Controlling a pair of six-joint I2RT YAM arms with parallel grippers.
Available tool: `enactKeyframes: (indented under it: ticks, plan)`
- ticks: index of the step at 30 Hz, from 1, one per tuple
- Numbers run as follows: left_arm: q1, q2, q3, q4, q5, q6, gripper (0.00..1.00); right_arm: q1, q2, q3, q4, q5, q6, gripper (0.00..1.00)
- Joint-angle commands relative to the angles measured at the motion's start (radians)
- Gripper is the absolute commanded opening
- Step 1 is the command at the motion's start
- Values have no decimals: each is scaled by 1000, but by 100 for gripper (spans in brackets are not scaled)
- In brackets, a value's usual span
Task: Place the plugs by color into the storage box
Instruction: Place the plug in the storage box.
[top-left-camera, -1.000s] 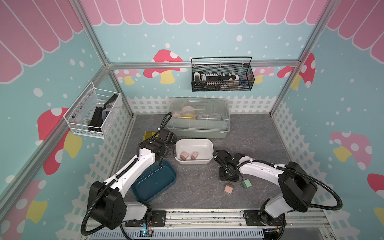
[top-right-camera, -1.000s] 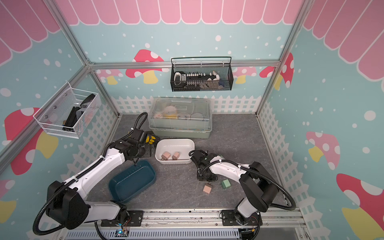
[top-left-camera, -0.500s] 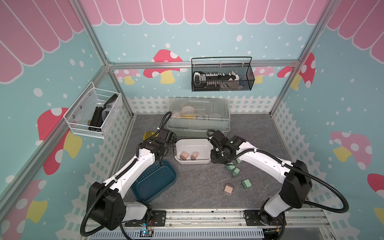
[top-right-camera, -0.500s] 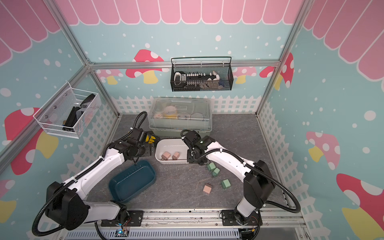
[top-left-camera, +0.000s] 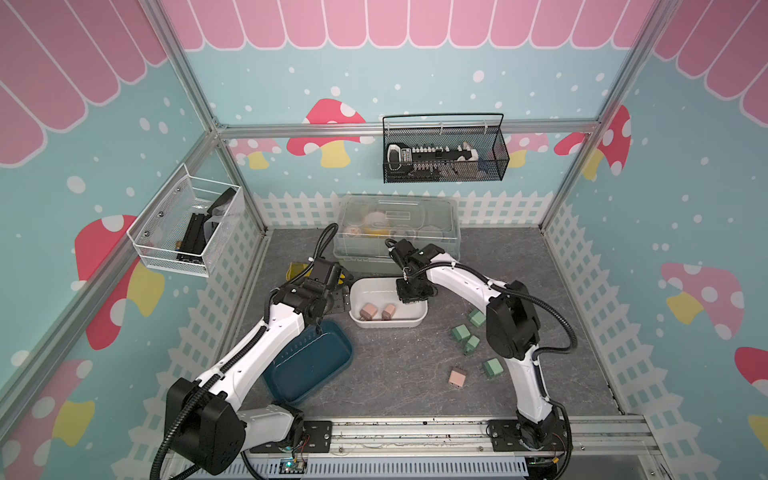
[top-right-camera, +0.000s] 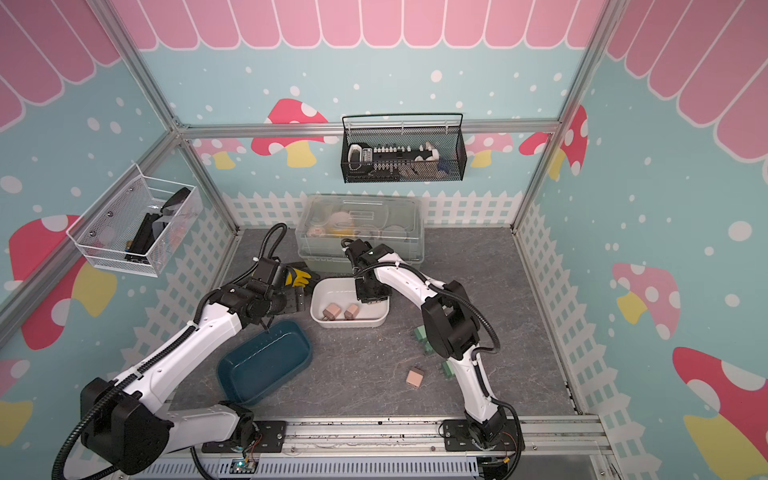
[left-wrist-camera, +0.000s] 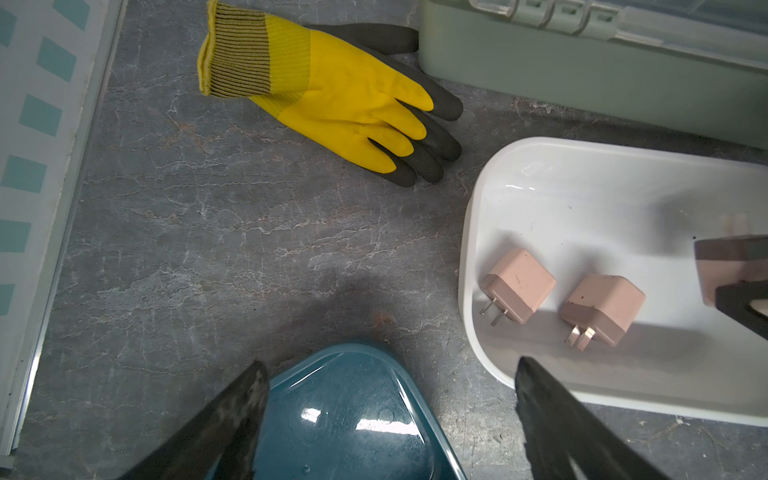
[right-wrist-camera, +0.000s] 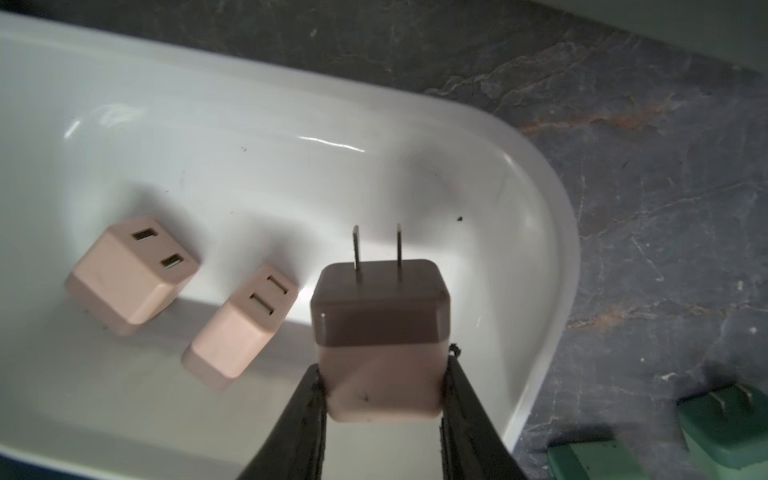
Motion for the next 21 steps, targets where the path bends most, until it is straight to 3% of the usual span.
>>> enactKeyframes:
  ticks: [1,12,15,18,21]
  plan:
    - [-3,-25,-15,-10,-14,-26,90,-10,43,51,-48,-2,-64,27]
    - [-2,-42,-30,-17,-15,-23,90,-19,193,153,-75,3,-81,29]
    - [-3,-40,-24,-16,-15,-23,90,-20,211,163,-75,-4,-78,39]
    - [-3,-34,-12,-15,-15,-17,90,-19,200,168,-75,-9,-71,56]
    - [-3,-30,-2,-16,-17,-12,90,-21,153,182,-78,3,-65,64]
